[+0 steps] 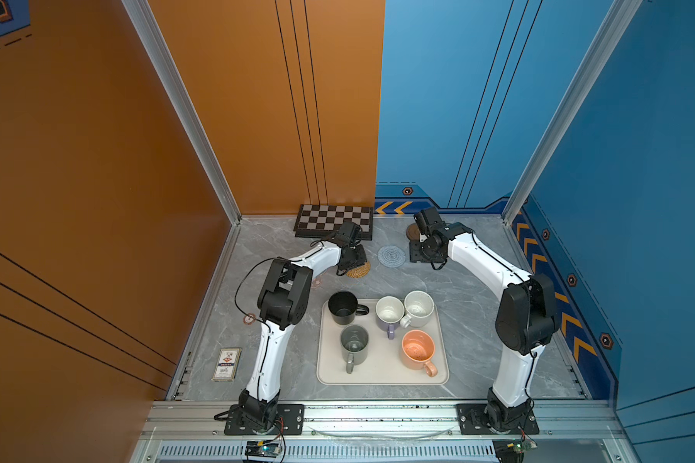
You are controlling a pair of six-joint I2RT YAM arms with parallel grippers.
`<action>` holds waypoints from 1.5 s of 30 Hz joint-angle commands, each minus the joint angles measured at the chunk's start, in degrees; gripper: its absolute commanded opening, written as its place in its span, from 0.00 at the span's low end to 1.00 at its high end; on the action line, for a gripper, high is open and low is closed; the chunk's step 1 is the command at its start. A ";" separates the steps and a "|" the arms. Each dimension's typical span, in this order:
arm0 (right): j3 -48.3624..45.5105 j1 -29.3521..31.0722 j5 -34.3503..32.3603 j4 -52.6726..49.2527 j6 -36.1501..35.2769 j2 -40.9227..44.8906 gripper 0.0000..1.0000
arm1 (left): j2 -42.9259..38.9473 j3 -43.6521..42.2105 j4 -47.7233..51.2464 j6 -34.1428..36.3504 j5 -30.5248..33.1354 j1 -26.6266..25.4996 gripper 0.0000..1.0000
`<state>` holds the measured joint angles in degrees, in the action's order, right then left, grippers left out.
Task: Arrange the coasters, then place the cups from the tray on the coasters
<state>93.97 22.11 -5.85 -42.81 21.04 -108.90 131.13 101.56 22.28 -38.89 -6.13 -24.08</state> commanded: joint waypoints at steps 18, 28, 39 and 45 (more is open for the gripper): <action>-1.89 2.17 2.15 2.09 2.82 -2.68 0.62 | -5.60 2.71 0.00 4.16 5.32 1.80 0.29; 2.51 2.99 5.96 4.58 3.95 -9.48 0.61 | -26.06 -24.17 -3.43 4.78 10.29 9.94 0.32; 10.50 2.79 7.85 4.75 5.65 -19.80 0.61 | -29.15 -29.32 0.65 4.58 11.58 22.00 0.53; 13.52 2.59 7.41 4.75 6.78 -23.09 0.61 | -23.79 -24.51 3.07 5.25 12.32 24.22 0.58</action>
<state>105.23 25.06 1.56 -37.89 26.26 -130.80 104.44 74.70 22.52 -34.52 4.38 0.03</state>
